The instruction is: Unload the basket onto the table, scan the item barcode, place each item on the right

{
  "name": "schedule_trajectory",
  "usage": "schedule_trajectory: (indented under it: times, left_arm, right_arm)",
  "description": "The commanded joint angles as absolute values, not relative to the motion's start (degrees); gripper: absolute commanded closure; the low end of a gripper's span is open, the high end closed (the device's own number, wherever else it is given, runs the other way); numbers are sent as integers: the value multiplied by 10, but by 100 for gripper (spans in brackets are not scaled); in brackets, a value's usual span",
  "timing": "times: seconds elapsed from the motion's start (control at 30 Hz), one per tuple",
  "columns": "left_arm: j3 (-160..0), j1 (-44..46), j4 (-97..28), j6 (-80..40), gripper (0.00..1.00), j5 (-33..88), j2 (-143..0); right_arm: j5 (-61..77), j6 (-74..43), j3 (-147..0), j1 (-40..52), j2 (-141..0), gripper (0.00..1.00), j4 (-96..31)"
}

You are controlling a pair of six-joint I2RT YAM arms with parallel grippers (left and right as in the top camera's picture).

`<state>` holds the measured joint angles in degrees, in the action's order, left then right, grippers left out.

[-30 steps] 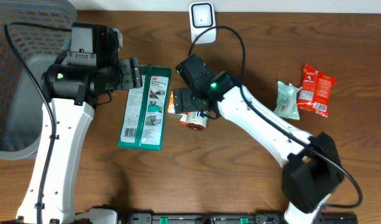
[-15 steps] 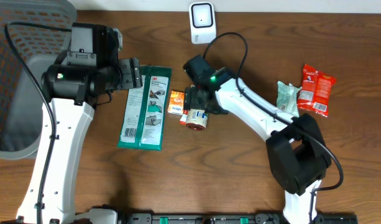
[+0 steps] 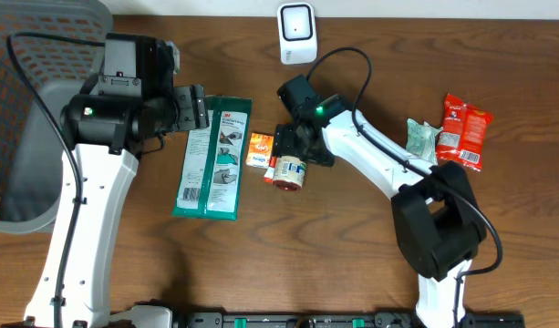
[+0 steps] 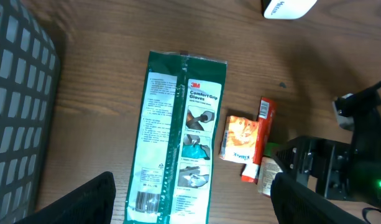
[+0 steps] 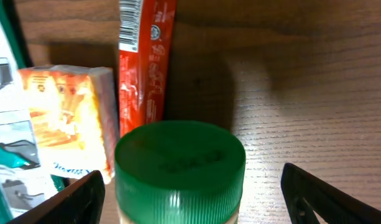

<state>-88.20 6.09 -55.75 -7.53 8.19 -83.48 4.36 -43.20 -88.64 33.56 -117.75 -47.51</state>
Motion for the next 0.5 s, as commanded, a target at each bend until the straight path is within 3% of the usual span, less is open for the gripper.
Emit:
schedule_trajectory:
  times: [0.0,0.47]
  left_arm:
    - [-889,58,-559,-78,20,76,-835]
    - [-889,58,-559,-78,20,76,-835]
  right_arm:
    - [46,-437,-881,342,-1195,14,-474]
    - [46,-336,-881,286,-1193,21,-564]
